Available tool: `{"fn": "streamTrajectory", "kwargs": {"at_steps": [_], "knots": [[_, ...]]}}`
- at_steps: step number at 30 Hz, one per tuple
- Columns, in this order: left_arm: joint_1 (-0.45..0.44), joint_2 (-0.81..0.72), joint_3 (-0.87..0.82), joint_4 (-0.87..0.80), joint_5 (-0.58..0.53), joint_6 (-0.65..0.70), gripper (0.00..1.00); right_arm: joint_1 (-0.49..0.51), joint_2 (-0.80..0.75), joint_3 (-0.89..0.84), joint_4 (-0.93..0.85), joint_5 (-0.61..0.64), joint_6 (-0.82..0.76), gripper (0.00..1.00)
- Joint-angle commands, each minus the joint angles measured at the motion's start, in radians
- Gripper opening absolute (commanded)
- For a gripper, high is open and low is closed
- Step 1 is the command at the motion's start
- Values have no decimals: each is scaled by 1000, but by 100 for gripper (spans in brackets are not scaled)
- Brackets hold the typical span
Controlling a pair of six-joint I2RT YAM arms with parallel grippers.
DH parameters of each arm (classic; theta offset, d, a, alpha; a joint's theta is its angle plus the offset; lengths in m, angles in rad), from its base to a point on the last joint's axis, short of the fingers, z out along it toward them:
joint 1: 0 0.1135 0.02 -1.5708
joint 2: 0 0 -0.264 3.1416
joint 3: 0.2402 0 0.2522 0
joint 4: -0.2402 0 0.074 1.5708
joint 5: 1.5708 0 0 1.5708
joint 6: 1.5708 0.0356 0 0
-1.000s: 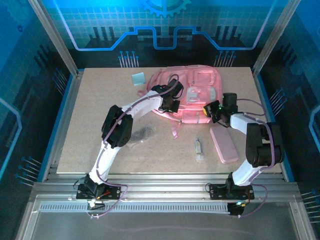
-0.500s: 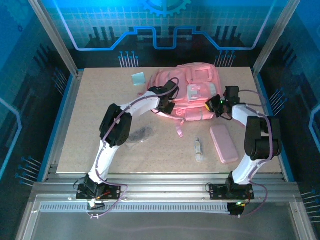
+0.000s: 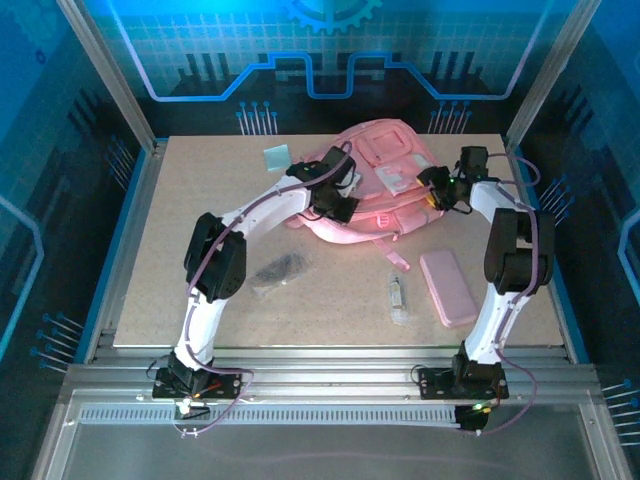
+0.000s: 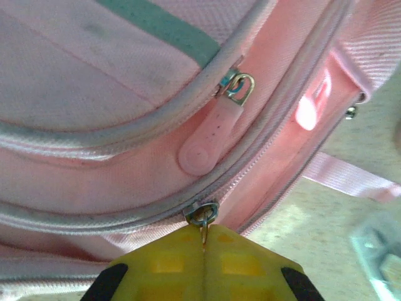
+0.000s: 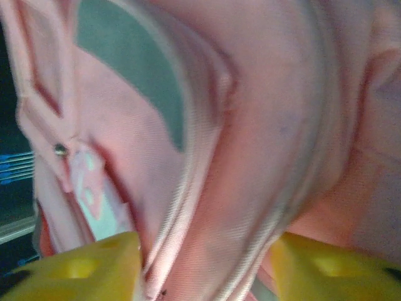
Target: Pack the student bag
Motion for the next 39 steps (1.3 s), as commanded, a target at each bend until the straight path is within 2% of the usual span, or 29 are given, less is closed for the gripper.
{"fn": "streamTrajectory", "kwargs": {"at_steps": [1,7,10,14,19,23,24,26,27,28,34,39], "knots": [[-4,20,132,-32,123,-80,0,-3,-146,-87,41,-69,43,67],[-25,77,219,-61,131,-73,0,35,-361,-377,175,-131,193,70],[-33,73,219,-73,129,-62,0,91,-407,-442,219,-120,261,70],[-52,47,195,-64,137,-64,0,171,-397,-465,291,-86,345,70],[-78,4,149,-34,151,-75,0,247,-295,-444,411,-46,422,65],[-88,-28,95,-7,169,-94,0,281,-210,-411,453,-35,454,48],[-88,-40,78,5,173,-100,0,290,-198,-408,463,-31,458,41],[-88,-59,45,24,170,-96,0,299,-193,-410,458,-16,447,22],[-86,-67,31,27,159,-83,0,298,-198,-418,458,-8,437,7],[-85,-70,22,19,136,-69,0,292,-207,-427,452,-3,426,0],[-15,-90,-43,-33,19,8,0,221,-298,-425,268,-9,248,0],[52,-91,-76,-46,-90,93,0,166,-333,-388,120,-90,93,0]]}}
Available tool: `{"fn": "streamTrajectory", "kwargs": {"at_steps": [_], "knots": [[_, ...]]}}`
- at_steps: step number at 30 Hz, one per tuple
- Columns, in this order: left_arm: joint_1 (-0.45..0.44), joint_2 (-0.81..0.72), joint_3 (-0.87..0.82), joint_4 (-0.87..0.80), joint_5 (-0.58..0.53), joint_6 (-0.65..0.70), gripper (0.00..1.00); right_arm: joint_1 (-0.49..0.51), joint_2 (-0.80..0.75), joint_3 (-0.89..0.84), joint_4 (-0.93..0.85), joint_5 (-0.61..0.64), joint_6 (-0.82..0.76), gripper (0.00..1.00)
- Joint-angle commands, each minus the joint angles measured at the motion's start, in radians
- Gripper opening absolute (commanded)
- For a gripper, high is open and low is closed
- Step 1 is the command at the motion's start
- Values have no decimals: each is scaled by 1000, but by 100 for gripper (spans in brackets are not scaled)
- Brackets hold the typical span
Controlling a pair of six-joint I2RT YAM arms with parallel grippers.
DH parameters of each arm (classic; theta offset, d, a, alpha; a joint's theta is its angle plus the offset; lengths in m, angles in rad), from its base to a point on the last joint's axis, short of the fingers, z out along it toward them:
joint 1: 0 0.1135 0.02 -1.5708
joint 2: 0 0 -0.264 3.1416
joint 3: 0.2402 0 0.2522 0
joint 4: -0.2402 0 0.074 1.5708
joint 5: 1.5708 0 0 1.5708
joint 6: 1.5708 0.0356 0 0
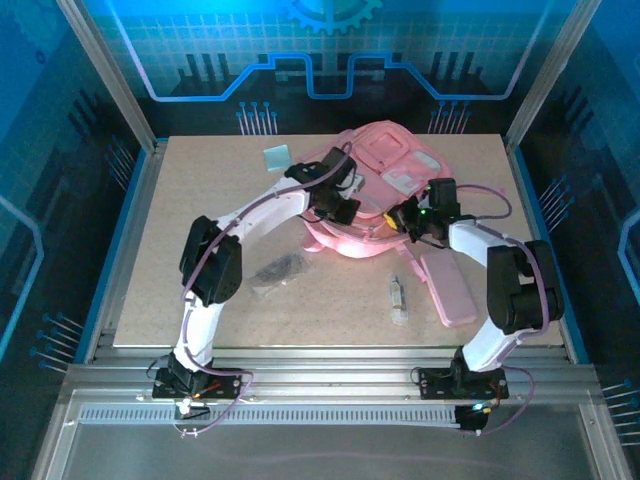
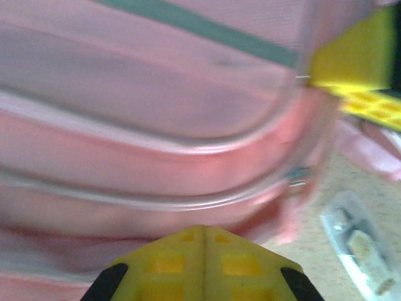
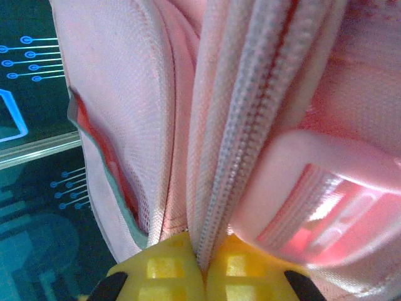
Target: Pack the student bag
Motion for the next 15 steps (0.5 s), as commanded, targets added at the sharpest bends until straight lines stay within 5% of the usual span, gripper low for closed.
{"fn": "streamTrajectory", "kwargs": {"at_steps": [1,10,15], "knots": [[66,-38,-28,-29,-95,85,0,-49,-44,44,-120,-40,-151,0],[34,-47,1,-20,7,-64,0,-45,-57,45,-140,-80,-162,0],[-35,-131,-115,147,73,-292,45,-18,-69,43,-108,-42,-100,0]]}}
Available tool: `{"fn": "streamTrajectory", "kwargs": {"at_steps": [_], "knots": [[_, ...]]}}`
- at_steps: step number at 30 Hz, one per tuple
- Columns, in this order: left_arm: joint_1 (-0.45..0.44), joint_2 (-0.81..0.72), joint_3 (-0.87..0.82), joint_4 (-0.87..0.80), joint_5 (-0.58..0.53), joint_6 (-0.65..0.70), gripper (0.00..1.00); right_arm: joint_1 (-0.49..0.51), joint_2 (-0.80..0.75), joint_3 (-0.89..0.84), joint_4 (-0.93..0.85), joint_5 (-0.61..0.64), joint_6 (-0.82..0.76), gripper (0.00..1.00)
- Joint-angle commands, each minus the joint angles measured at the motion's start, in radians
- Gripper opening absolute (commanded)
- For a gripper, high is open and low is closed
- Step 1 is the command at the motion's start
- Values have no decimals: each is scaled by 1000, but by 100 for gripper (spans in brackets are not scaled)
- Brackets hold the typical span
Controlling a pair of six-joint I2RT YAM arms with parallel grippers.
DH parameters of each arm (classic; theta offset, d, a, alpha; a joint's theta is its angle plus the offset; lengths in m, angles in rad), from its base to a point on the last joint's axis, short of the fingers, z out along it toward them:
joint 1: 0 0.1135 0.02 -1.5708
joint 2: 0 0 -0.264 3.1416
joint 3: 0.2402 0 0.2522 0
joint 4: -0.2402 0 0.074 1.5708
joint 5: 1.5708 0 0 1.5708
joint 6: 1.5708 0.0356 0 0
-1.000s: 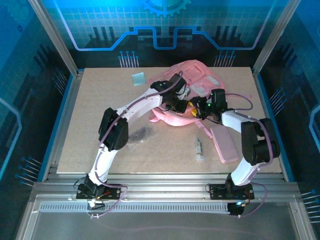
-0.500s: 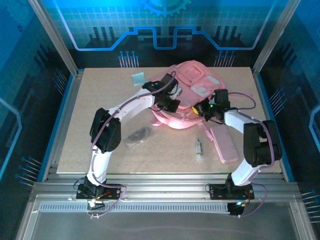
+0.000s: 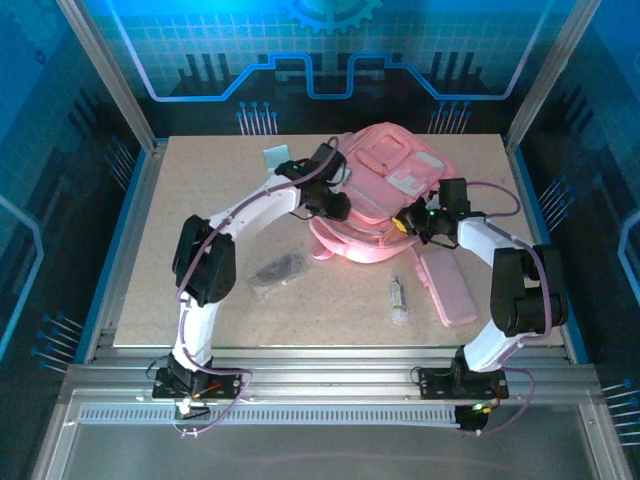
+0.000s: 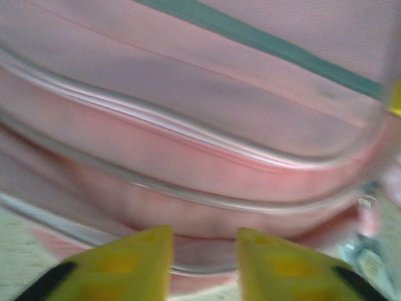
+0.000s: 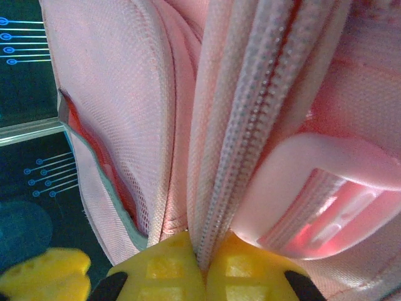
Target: Pack the student bag
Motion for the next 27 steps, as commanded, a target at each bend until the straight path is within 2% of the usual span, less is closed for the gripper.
{"fn": "streamTrajectory", "kwargs": {"at_steps": [1,3,6,11,22,24,27], "knots": [[-41,-95,-75,124,81,-215,48,26,-52,17,22,3,37,0],[-65,-105,-118,191,79,-292,50,31,-54,10,45,12,66,0],[-103,-85,-121,209,26,-325,50,41,-53,3,78,27,100,0],[-154,10,-16,101,-72,-296,49,60,-49,-7,129,41,152,0],[-195,143,103,-27,-163,-267,49,82,-38,5,165,54,187,0],[-198,144,92,-36,-195,-253,47,82,-38,4,166,57,189,0],[-198,159,78,-35,-222,-245,37,81,-39,-1,177,59,197,0]]}}
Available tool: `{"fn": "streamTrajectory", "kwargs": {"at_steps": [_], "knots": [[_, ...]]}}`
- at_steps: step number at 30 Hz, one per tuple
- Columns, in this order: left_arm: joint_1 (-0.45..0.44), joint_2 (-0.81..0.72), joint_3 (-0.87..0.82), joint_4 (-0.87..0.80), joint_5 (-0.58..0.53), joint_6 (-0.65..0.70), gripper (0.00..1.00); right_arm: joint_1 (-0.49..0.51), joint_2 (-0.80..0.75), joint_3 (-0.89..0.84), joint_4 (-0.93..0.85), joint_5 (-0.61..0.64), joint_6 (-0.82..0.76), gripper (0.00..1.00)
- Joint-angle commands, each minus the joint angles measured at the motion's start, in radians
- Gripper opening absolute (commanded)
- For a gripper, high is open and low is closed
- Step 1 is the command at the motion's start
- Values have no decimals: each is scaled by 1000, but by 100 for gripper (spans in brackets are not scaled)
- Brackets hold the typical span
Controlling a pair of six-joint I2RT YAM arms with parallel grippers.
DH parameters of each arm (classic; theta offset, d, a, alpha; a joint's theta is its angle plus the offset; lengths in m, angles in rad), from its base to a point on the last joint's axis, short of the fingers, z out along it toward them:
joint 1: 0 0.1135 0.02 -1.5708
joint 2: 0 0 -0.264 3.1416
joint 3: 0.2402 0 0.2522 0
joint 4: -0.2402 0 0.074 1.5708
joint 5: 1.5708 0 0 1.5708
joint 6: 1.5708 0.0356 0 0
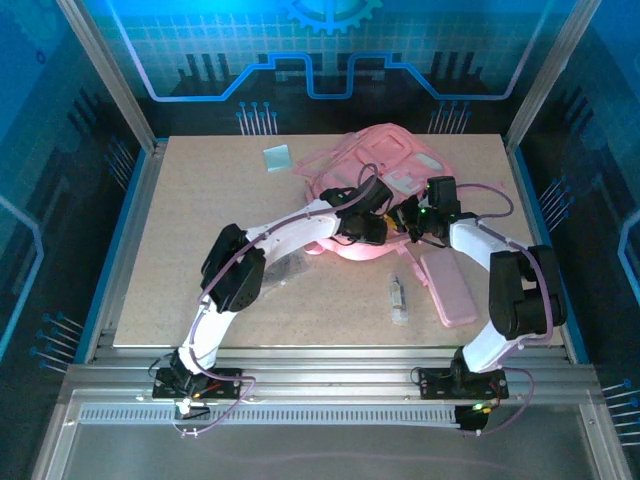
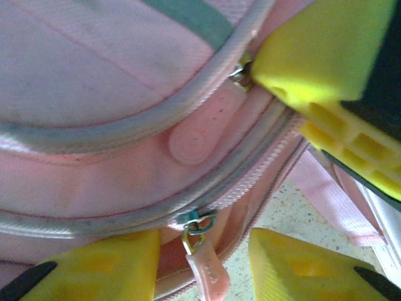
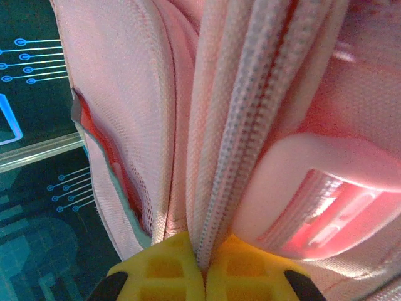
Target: Pack the student bag
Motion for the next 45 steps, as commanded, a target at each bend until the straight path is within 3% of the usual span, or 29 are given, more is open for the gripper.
{"fn": "streamTrajectory", "kwargs": {"at_steps": [1,6,7,11,17,21,24,28,32,38,40,42,45], "knots": [[-4,38,3,-66,-65,20,33,11,-27,2,110,-8,21,0],[-4,60,4,-71,-60,19,1,7,-33,5,103,-7,13,0],[-3,56,7,-72,-53,21,0,3,-35,4,97,-4,4,0],[15,7,15,-99,-5,66,0,-17,-32,6,68,2,-63,0],[144,-38,21,-218,125,227,0,-63,-15,34,-20,-29,-221,0],[219,-57,0,-295,105,359,0,-96,-10,58,-87,-40,-306,0],[255,-80,-61,-264,36,438,0,-114,8,88,-110,-75,-361,0],[305,-74,-68,-248,-10,443,0,-137,75,202,-242,-97,-492,0],[279,-162,-108,-200,109,429,0,-159,150,333,-335,-18,-556,0],[185,-212,-74,-164,262,343,0,-192,225,460,-352,38,-477,1],[165,-188,-42,-140,311,301,0,-194,226,478,-356,29,-450,14],[150,-143,2,-110,342,270,0,-193,202,470,-363,26,-424,45],[142,-51,117,-106,367,234,0,-194,126,397,-362,15,-383,66]]}}
